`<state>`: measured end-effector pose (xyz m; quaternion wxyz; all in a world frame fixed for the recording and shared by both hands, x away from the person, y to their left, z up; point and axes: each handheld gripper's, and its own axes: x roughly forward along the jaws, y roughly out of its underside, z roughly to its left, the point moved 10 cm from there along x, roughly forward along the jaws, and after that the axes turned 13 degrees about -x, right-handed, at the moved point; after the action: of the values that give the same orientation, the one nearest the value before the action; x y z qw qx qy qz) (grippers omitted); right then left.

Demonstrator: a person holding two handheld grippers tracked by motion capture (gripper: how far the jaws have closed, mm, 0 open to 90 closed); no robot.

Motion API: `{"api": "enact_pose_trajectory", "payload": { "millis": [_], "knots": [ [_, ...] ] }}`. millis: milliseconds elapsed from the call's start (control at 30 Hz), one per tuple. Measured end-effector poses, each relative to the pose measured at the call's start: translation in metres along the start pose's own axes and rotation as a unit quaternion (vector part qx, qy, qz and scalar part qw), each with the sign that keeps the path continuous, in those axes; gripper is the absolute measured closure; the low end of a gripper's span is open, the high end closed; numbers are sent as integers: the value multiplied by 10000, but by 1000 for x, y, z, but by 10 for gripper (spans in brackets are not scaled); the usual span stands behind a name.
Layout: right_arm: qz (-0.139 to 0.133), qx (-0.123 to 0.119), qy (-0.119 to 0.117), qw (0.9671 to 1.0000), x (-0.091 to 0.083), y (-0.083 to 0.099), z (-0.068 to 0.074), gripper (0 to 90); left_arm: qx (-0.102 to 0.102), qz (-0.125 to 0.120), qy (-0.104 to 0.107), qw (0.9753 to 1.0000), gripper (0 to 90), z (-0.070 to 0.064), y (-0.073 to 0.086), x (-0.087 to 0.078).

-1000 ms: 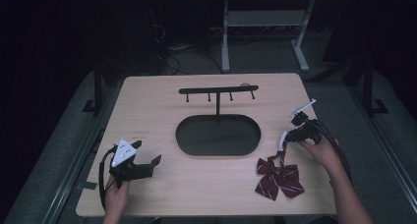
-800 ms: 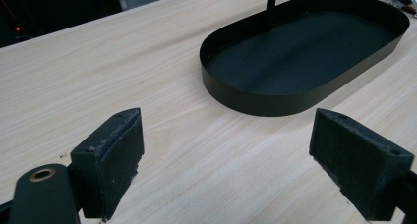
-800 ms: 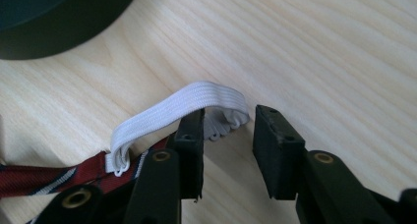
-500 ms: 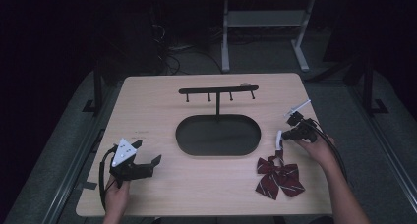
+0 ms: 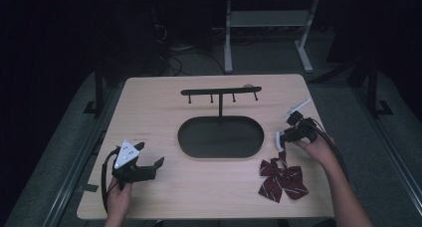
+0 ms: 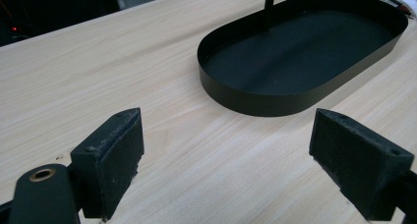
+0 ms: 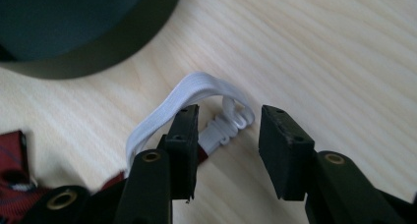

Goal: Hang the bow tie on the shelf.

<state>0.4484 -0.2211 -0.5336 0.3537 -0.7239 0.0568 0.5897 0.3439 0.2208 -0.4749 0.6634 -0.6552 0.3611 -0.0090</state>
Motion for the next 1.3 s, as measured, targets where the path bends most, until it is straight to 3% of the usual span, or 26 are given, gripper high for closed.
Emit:
{"api": "enact_pose_trajectory", "payload": {
  "millis": [133,267,433,700,833,1067,1300],
  "knots": [
    [177,-167,145,9996,9,-6,2,638,-38,-27,-10,10000,130,2,0,-1],
    [233,-249,247,9991,10,-9,4,772,-42,-27,0,10000,130,2,-1,-2],
    [313,-329,303,9985,7,-8,6,856,-20,-35,6,10000,130,0,-1,-1],
    [120,-278,190,9994,-8,-11,13,867,-54,-9,2,10000,130,0,0,-1],
    [275,-313,164,9990,-9,-10,14,871,-40,2,8,10000,130,-1,0,-1],
    [37,-508,240,9984,-31,-28,26,873,-75,-20,-3,10000,130,0,0,-1],
    [-136,-644,165,9977,-51,-41,37,873,-42,-13,0,10000,130,-1,-1,-2]
  ]
}}
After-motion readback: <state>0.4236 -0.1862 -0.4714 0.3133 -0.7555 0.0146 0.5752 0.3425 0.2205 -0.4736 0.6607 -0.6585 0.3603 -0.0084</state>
